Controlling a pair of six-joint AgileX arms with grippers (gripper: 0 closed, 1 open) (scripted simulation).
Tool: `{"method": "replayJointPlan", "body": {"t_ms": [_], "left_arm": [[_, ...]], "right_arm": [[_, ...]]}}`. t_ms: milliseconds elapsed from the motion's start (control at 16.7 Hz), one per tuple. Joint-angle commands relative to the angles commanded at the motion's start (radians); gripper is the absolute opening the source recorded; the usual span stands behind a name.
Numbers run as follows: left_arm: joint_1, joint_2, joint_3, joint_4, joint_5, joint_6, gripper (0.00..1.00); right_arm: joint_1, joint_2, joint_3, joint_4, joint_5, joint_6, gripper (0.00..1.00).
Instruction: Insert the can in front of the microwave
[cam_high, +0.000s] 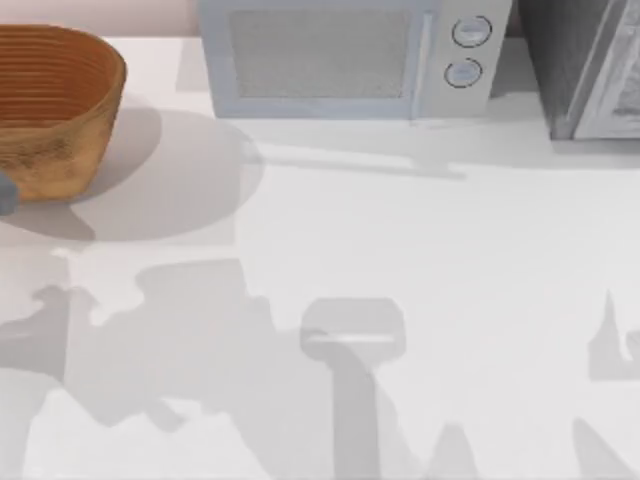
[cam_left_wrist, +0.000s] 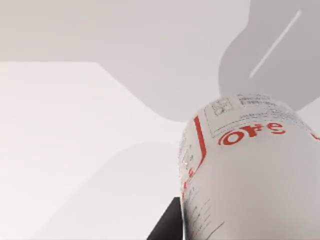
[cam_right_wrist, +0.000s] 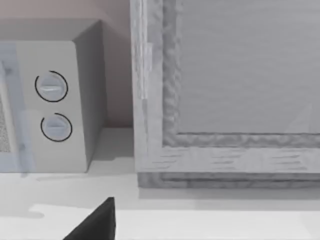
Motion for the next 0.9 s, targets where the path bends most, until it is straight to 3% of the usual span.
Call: {"method": "replayJointPlan", "body": {"t_ms": [540,900], "left_arm": [[-0.015,0.000,0.023,0.011,0.019,-0.027,0.00],[-0.224,0.072,0.182,-0.063,0.110,-0.366,0.00]], "right_arm": [[0.000,0.000,0.000,0.000,0.000,0.000,1.00],[0.000,0.000,0.000,0.000,0.000,0.000,1.00]]}}
